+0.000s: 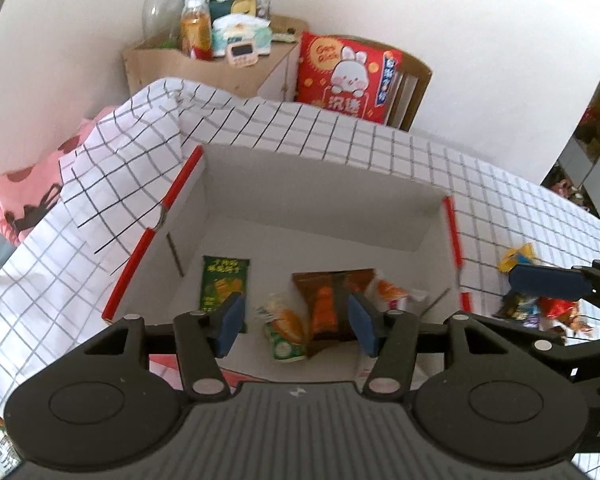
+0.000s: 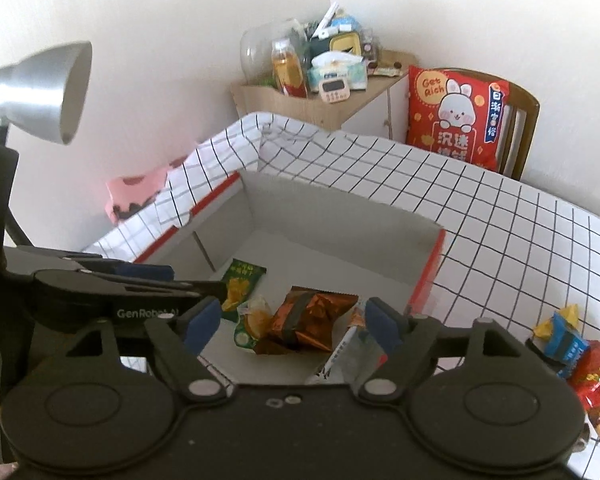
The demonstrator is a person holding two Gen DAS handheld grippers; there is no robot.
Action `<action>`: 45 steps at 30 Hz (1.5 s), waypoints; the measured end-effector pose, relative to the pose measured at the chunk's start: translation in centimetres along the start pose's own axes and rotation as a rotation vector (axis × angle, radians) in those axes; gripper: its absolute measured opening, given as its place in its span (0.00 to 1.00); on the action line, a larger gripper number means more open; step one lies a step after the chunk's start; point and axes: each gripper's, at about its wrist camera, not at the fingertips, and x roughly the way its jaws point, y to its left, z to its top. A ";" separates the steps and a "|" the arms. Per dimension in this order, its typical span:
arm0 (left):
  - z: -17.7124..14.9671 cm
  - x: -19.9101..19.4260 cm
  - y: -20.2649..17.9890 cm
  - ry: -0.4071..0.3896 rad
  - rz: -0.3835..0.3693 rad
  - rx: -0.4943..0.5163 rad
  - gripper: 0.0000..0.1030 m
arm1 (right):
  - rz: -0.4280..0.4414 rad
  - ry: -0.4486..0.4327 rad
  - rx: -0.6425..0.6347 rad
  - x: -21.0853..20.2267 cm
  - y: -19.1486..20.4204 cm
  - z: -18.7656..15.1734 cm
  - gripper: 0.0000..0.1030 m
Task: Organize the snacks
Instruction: 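Move both tools back over the snack pile beside the box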
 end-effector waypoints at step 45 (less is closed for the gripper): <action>-7.6 2.5 -25.4 0.059 -0.073 0.128 0.71 | -0.291 -0.104 0.178 -17.1 -25.2 -15.4 0.99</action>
